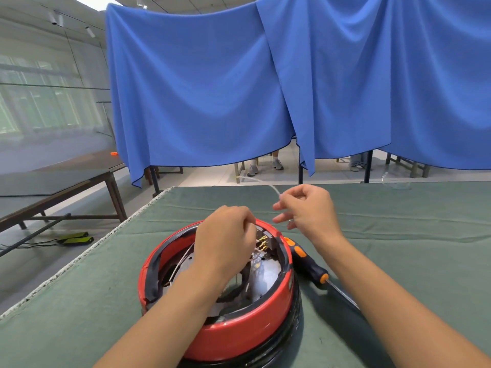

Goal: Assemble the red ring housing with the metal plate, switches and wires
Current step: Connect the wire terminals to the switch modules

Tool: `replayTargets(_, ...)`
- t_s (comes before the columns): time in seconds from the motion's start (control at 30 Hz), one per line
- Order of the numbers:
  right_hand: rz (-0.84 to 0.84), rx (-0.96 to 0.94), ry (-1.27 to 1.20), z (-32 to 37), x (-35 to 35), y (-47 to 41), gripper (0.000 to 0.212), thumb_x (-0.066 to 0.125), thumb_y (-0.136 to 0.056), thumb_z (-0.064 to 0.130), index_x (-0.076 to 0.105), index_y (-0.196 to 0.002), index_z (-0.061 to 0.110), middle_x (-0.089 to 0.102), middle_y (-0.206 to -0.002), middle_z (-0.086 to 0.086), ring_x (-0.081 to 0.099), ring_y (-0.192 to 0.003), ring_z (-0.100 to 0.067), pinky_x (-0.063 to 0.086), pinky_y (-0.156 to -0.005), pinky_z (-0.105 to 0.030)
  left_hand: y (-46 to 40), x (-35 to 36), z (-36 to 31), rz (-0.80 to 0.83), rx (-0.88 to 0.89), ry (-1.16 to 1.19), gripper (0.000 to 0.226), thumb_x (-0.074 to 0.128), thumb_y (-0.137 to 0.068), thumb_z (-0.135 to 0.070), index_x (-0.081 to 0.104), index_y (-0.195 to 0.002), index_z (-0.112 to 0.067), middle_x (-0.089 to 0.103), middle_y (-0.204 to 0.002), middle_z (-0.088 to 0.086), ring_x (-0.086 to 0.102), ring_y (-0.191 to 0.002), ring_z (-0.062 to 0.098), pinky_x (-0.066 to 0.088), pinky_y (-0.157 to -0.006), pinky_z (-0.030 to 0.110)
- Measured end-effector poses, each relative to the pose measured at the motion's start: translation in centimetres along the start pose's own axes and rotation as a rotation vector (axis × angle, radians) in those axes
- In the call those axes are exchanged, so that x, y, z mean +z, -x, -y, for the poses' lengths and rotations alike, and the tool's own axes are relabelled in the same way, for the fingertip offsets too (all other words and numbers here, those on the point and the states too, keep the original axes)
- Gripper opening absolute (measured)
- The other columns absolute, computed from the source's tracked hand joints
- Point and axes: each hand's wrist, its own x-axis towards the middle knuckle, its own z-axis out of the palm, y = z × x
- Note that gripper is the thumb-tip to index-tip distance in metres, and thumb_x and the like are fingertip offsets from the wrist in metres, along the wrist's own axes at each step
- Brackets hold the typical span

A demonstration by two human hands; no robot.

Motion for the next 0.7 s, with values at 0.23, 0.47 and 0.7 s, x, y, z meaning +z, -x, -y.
replayTargets(0.23, 0.314, 0.003, -0.101, 3.1, 1.7, 2.1, 0.013, 0.059, -0.08, -0.004, 0.064, -0.082, 0.007, 0.071, -0.065, -0.012, 0.07, -0.056, -0.024, 0.051, -0.044, -0.027, -0.5, -2.4, 0.8, -0.043, -0.192, 0.305, 0.022, 0.051, -0.077, -0.019, 0.072, -0.076, -0.024, 0.07, -0.074, -0.01, 0.064, -0.077, 0.014, 0.053, -0.074, 0.037)
replayTargets(0.47, 0.512, -0.037, -0.035, 3.4, 2.3, 2.9, 0.009, 0.067, -0.084, 0.005, 0.069, -0.078, 0.012, 0.074, -0.072, -0.011, 0.072, -0.063, -0.023, 0.053, -0.05, -0.026, 0.6, -2.9, 1.2, -0.005, -0.236, 0.467, 0.027, 0.044, -0.07, -0.031, 0.071, -0.066, -0.025, 0.068, -0.062, -0.008, 0.064, -0.065, 0.014, 0.054, -0.068, 0.046)
replayTargets(0.7, 0.702, -0.044, -0.067, 3.3, 1.9, 3.0, 0.016, 0.065, -0.085, -0.001, 0.072, -0.092, 0.011, 0.075, -0.089, -0.01, 0.072, -0.082, -0.018, 0.056, -0.062, -0.021, 0.4, -3.0, 2.5, -0.009, -0.245, 0.485, 0.028, 0.045, -0.069, -0.021, 0.071, -0.061, -0.026, 0.067, -0.057, -0.01, 0.061, -0.056, 0.006, 0.053, -0.06, 0.036)
